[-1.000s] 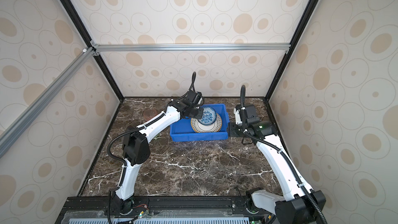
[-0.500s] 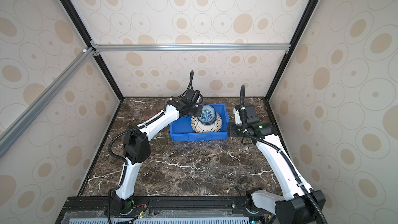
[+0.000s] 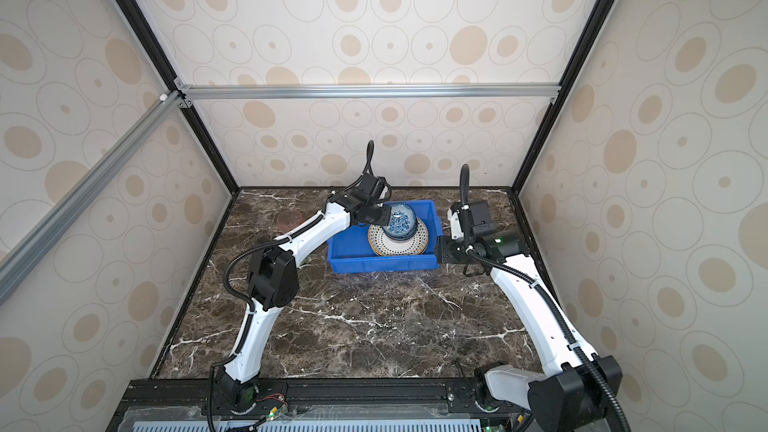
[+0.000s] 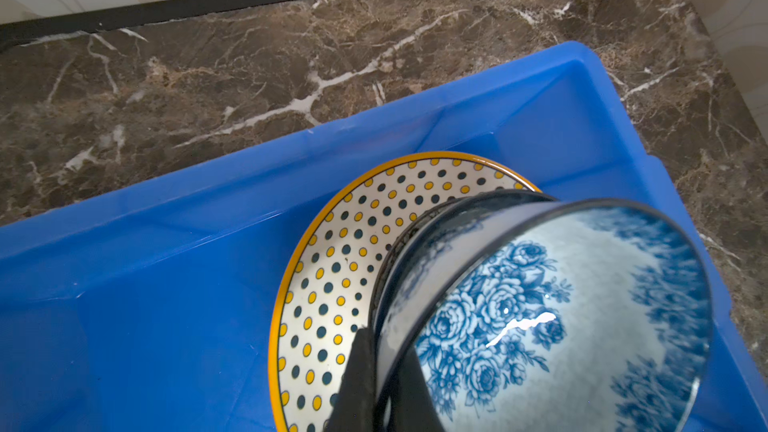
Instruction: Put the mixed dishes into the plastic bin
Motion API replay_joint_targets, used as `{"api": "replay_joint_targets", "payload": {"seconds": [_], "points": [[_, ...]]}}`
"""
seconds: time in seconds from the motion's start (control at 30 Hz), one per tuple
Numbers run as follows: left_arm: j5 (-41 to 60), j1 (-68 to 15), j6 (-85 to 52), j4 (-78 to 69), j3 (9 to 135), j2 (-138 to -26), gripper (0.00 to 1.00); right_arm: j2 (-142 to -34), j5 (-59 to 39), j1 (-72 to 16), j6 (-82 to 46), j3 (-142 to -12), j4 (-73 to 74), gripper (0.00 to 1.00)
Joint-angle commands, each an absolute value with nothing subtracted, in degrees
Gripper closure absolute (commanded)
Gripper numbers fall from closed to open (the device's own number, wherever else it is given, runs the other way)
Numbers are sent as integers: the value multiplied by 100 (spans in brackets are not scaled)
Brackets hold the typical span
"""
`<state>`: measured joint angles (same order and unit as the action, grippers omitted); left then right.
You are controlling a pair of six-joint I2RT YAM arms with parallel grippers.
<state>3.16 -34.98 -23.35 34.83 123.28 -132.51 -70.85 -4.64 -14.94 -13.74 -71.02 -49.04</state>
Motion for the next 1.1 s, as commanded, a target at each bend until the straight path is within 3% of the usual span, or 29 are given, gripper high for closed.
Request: {"api": "replay_joint_targets", "payload": {"seconds": [0.0, 0.47, 1.07], "points": [[399, -3429, -2401, 3287, 12700, -13255, 100, -7169, -549, -1480, -1383, -7180, -4847, 39], [571, -3426, -2531, 3242, 12696, -13368, 100, -7203, -572, -1478, -1389, -7092, -4772, 39], [668, -3445, -2693, 3248, 12509, -13316, 88, -6992, -519, -1483, -1390, -6965, -4807, 39]]}}
